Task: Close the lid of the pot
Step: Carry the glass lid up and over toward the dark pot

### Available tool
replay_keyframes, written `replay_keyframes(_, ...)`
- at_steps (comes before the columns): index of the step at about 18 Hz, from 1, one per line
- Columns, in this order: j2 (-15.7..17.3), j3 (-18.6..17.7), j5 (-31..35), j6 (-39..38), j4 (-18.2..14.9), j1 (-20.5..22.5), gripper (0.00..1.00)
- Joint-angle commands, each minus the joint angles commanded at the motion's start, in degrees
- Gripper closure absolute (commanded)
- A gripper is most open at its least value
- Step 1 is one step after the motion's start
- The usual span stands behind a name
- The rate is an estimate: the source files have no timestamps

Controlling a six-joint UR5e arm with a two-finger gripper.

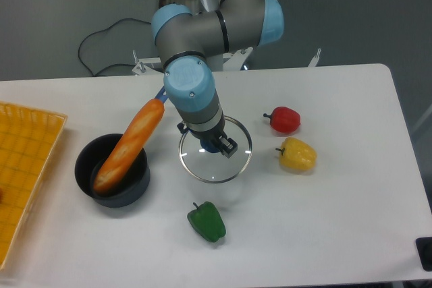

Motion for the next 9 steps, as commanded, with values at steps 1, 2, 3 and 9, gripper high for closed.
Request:
replay_keyframes(1, 0.0, 0.4, -0.1, -0.7, 0.0, -0.4, 0.53)
replay_keyframes(2, 0.1, 0.8, -0.2, -2.1, 0.1, -0.9, 0.53)
replay_keyframes(3, 0.2, 1.2, -0.3, -3.4, -0.1, -1.6, 0.53)
replay_keyframes(9, 1.7, 1.6, -0.2, -6.1, -4.1, -3.7, 0.53)
